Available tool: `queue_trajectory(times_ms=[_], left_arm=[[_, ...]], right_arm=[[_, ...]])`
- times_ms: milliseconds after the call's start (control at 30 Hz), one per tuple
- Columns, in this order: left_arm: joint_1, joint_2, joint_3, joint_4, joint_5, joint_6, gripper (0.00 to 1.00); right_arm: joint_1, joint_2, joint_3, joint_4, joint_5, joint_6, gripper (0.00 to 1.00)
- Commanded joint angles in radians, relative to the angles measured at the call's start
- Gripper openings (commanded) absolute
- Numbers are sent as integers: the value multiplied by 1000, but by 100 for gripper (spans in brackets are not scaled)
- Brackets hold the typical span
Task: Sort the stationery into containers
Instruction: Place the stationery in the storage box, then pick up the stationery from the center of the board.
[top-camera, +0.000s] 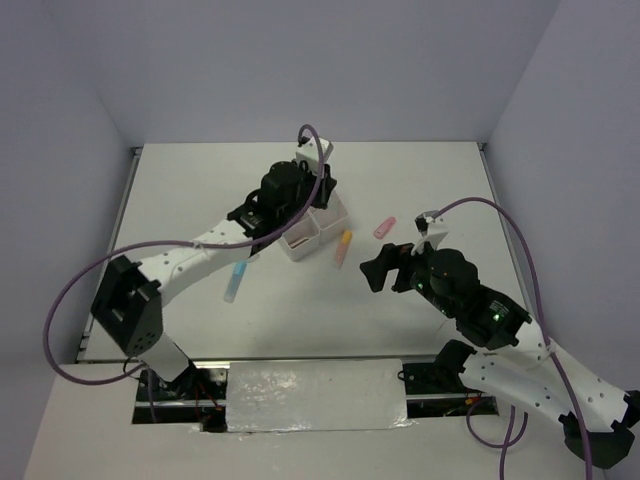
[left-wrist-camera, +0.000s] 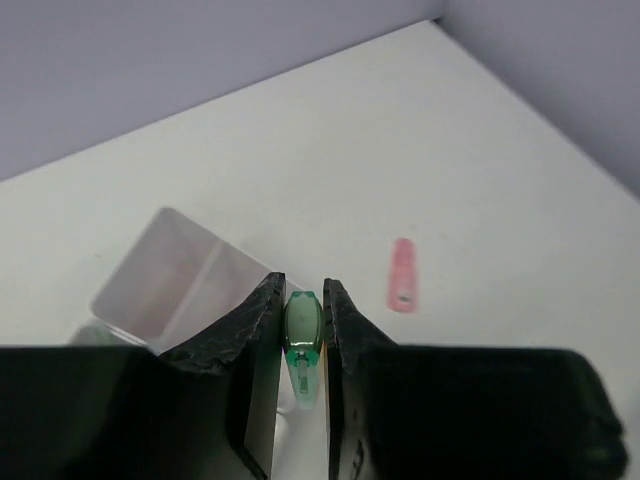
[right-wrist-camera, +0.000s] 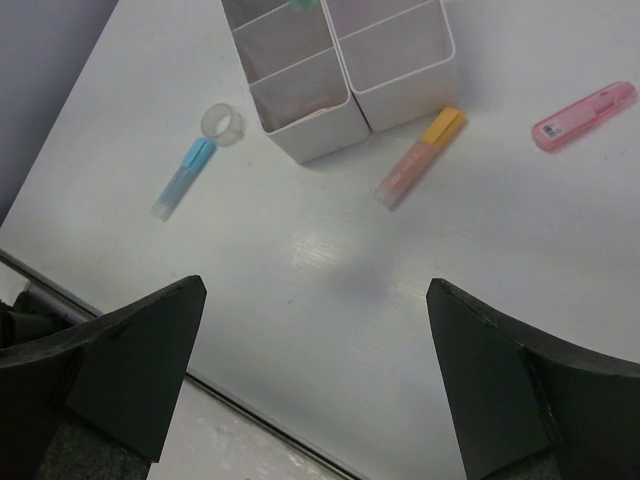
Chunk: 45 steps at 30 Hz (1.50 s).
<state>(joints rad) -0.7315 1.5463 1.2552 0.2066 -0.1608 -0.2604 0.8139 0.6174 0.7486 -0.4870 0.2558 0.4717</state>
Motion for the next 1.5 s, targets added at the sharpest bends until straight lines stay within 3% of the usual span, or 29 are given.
queue_trajectory(times_ms=[0, 167, 400, 767, 967, 1067, 1100, 1267, 1367, 1467], left_arm=[[70, 119, 67, 134, -5, 246, 0], [167, 271, 197, 163, 103, 300, 5], [207, 337, 262, 200, 168, 319, 13], [219, 333, 159, 286, 167, 320, 27], [231, 347, 161, 280, 185, 299, 51], [234, 337, 144, 292, 187, 282, 76], [234, 325, 144, 290, 185, 279, 99], [234, 235, 170, 228, 165, 190, 99], [234, 118, 226, 84, 109, 96, 99], [234, -3, 294, -181, 2, -23, 99]], right_arm=[[-4, -5, 40, -31, 22, 1, 100], [-4, 8, 17, 1, -9, -13, 100], [-7, 80, 15, 33, -30, -45, 100], [-15, 168, 31, 82, -39, -62, 100], [-19, 173, 23, 91, -36, -59, 100], [-38, 177, 14, 110, -43, -59, 100], [-45, 189, 9, 113, -52, -54, 100], [-206, 326, 46, 91, -62, 31, 100], [-280, 494, 129, 45, 11, 97, 100], [-343, 677, 231, 9, 63, 161, 100]])
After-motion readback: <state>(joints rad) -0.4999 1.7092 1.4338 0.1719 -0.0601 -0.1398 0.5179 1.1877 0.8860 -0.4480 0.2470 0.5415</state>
